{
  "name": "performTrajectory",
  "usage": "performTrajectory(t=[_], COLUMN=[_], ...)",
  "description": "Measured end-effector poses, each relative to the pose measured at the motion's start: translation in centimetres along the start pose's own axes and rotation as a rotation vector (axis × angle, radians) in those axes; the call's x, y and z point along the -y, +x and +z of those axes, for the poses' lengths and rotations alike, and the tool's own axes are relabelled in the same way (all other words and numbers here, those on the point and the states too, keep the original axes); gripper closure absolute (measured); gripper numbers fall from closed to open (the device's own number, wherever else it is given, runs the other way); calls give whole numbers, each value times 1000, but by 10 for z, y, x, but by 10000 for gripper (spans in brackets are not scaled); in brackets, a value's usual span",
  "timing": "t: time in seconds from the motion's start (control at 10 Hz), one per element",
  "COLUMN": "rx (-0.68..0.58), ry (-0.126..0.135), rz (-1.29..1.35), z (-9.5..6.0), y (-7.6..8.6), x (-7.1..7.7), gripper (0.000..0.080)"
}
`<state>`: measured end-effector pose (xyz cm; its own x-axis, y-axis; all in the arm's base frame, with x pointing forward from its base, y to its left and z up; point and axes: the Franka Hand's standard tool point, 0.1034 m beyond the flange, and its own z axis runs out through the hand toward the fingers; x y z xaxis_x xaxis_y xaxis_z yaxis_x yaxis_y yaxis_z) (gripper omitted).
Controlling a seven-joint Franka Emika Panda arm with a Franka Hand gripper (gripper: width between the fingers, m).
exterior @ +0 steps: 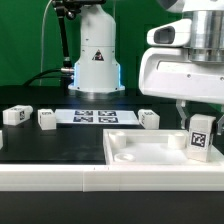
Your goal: Assemble one leg
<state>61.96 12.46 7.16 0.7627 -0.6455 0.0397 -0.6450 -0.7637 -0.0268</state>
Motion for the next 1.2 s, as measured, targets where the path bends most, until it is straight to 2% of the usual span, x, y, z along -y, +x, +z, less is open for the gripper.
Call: performTrajectory(t=[0.3,0.5,0.7,0.8,0.9,1.0,1.2], rx=[-15,1,1,1,0,-1,-5], ry=[-8,6,7,6,8,8,5], rz=[344,452,456,417,363,322,30], z=[0,0,0,0,0,0,-1], y=[-2,-1,-1,-1,-1,-1,1], x=[1,1,1,1,2,2,1], gripper=[508,508,507,318,181,181,155])
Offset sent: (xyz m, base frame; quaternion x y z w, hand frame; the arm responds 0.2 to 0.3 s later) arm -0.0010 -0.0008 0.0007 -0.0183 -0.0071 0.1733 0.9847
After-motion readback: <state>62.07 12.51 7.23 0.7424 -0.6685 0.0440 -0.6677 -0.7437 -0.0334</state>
